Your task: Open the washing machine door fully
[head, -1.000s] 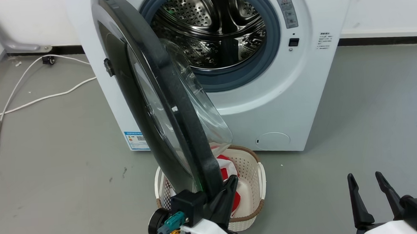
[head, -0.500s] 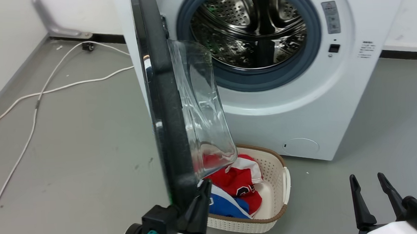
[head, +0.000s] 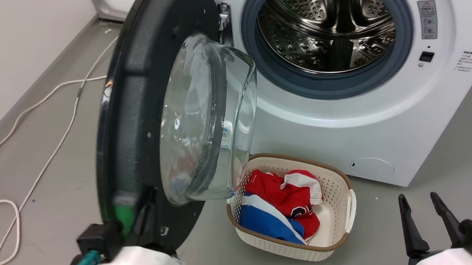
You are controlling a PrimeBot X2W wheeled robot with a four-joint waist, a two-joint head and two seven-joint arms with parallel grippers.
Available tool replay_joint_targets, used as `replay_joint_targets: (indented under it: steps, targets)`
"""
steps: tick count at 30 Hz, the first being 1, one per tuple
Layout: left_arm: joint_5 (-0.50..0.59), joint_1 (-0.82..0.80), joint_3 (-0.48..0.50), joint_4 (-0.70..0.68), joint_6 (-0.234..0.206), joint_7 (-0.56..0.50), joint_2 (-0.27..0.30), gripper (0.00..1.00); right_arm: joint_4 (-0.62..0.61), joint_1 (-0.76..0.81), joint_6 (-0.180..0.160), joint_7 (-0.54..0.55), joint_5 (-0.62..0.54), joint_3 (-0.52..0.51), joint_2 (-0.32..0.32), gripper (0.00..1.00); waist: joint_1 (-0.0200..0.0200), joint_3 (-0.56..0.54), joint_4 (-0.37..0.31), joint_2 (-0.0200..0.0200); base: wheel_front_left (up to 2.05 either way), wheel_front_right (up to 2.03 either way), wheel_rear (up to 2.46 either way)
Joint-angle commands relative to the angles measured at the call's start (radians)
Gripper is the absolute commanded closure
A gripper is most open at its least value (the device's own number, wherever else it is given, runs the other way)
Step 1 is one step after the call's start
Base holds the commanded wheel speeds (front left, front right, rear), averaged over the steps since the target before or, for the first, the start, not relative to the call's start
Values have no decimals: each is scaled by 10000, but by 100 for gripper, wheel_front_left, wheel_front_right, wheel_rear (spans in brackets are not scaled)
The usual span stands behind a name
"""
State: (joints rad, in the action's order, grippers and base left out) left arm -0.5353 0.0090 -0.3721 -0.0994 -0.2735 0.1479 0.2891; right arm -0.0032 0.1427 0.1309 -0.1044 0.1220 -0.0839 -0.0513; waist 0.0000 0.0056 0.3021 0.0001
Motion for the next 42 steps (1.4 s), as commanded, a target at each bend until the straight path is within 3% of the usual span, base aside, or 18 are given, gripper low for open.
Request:
replay_joint_targets:
  steps: [1, 8, 18, 29, 36, 42]
  targets:
    - [-197, -159, 267, 133, 38, 79, 122, 100, -88, -54, -3, 40, -67, -31, 16, 0, 0, 108, 88, -1, 0, 0, 0]
    - [-889, -995, 1554, 1089, 403, 543, 632, 100, -574, -468, -3, 261, -178, -5, -172, 0, 0, 1108, 105, -1, 0, 0, 0]
    - [-1554, -1841, 3026, 2525, 853, 1045, 910, 100, -690, -859, -3, 373, -78, 9, -448, 0, 0, 1775, -10, -1, 0, 0, 0]
    - [-1729, -2737, 4263, 4180, 1932, 1187, 1357, 100, -610, -1040, -3, 327, -49, 75, -541, 0, 0, 1924, -37, -1, 0, 0, 0]
    - [-1262, -3015, 4708, 4801, 2349, 1194, 1199, 100, -504, -1054, -3, 300, -52, 89, -519, 0, 0, 1815, -70, -1, 0, 0, 0]
    - [-697, -2526, 4814, 4792, 2425, 1195, 893, 100, -217, -882, -3, 183, 18, 134, -409, 0, 0, 1372, -98, -1, 0, 0, 0]
